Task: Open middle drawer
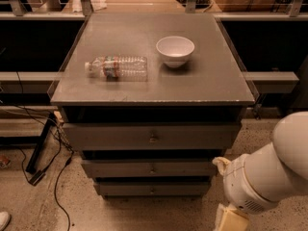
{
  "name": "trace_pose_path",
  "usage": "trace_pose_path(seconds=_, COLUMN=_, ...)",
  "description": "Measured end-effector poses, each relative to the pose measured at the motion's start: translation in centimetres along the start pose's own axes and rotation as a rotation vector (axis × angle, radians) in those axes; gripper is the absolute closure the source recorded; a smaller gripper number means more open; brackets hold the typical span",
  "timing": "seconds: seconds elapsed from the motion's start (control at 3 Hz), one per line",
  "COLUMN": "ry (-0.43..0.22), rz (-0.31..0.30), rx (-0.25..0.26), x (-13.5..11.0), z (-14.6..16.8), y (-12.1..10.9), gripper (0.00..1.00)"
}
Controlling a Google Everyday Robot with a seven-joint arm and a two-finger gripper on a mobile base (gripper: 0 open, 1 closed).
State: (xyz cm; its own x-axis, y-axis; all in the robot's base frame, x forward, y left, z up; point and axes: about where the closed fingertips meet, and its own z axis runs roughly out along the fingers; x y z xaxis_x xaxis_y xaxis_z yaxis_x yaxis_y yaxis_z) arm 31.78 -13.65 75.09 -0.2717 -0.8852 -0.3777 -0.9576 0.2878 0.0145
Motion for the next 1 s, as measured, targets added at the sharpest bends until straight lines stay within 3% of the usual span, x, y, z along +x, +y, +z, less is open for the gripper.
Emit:
trace_pose_path(seconds=0.33, ry=0.008, rz=0.029, rx=0.005, x=-0.2, z=3.0, y=1.1, gripper=0.00)
trace_pose_path(seconds=0.67, ry=0.024, rz=0.063, rx=0.018, x=-1.0, z=8.7, y=1.2, gripper=0.00)
trace_pose_path(seconds=1.0, ry=0.005, rz=0.077, rx=0.058, x=-2.9, z=16.4, y=-1.0, gripper=0.00)
